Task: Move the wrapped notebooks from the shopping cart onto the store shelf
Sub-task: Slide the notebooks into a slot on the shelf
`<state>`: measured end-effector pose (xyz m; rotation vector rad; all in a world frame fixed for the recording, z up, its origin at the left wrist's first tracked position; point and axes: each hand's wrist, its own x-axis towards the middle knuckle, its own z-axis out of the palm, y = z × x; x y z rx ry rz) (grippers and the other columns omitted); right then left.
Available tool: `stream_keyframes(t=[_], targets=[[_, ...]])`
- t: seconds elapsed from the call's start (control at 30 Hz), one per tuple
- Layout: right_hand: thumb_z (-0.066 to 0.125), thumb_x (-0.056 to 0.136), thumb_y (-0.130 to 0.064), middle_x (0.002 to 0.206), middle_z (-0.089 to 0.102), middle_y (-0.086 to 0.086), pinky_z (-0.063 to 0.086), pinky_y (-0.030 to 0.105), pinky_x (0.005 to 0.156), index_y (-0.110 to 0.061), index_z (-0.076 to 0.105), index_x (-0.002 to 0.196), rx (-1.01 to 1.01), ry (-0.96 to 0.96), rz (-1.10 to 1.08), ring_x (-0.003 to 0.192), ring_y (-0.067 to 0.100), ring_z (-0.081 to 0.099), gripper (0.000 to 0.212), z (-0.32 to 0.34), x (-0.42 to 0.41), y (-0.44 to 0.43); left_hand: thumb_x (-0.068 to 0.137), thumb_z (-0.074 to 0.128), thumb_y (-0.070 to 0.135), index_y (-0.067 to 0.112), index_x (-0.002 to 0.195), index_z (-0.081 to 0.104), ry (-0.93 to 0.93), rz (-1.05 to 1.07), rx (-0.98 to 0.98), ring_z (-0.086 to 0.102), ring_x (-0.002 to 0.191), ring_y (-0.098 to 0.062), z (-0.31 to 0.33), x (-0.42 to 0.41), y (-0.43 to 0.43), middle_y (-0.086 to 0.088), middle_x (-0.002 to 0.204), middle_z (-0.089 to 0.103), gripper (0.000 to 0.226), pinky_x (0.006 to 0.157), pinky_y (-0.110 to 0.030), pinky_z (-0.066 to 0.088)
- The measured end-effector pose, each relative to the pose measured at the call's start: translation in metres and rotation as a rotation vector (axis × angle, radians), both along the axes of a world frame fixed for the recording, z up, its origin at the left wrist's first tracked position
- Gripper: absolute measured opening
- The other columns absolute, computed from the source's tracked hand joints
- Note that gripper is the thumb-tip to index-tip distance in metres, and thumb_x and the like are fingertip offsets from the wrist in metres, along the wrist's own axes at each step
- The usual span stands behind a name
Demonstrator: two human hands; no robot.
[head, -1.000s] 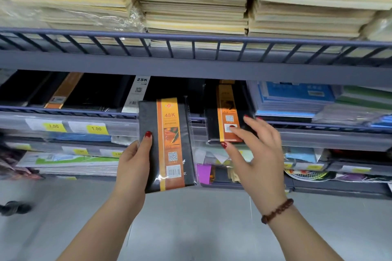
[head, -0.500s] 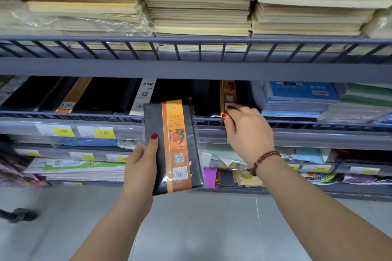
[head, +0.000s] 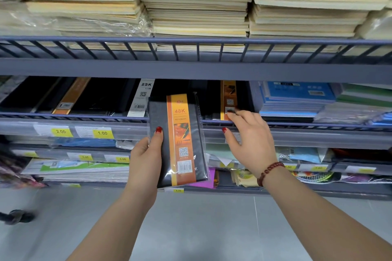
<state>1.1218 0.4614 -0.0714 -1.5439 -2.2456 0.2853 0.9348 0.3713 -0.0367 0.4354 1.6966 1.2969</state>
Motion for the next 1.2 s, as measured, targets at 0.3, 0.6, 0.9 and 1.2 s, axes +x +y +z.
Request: stream_keyframes(t=[0.3, 0.6, 0.9, 1.2], targets=[[0.062, 0.088, -0.024, 0.103, 0.060, -0.011, 0.046, 0.018, 0.090, -0.024, 0.059, 0.122, -0.258, 0.562, 0.061, 0.096, 0.003, 0.057, 0.034, 0.016, -0.003, -0.048, 0.093, 0.051, 0.041, -0.002, 0.102, 0.060, -0.039, -0.051, -0.005, 0.064, 0.074, -0.023, 0.001, 0.018, 0.019, -0.014, 0.086, 0.072, 0.046, 0.075, -0.034, 0.051], [0.061, 0.085, 0.004, 0.087, 0.074, 0.009, 0.053, 0.018, 0.059, -0.014, 0.056, 0.125, -0.635, 1.213, -0.235, 0.076, 0.014, 0.071, 0.043, 0.023, -0.007, -0.059, 0.089, 0.062, 0.025, 0.012, 0.105, 0.063, -0.118, -0.163, 0.024, 0.070, 0.091, -0.022, 0.005, 0.034, 0.029, -0.007, 0.093, 0.075, 0.020, 0.095, -0.046, 0.050], [0.072, 0.079, -0.008, 0.117, 0.058, -0.008, 0.052, 0.021, 0.089, -0.030, 0.050, 0.124, -0.382, 1.003, -0.205, 0.102, 0.004, 0.063, 0.055, 0.021, 0.005, -0.047, 0.071, 0.075, -0.005, 0.032, 0.119, 0.054, 0.133, -0.415, 0.209, 0.052, 0.111, 0.015, 0.001, 0.035, 0.017, 0.009, 0.126, 0.058, 0.065, 0.099, -0.013, 0.042], [0.070, 0.083, -0.022, 0.134, 0.052, 0.004, 0.033, 0.023, 0.103, -0.021, 0.060, 0.126, -0.091, 0.473, -0.151, 0.128, 0.018, 0.045, 0.044, 0.025, 0.011, -0.019, 0.077, 0.073, 0.004, 0.013, 0.126, 0.057, 0.355, -0.418, 0.281, 0.056, 0.093, 0.010, 0.005, 0.037, 0.060, 0.004, 0.119, 0.058, 0.052, 0.076, 0.001, 0.044]])
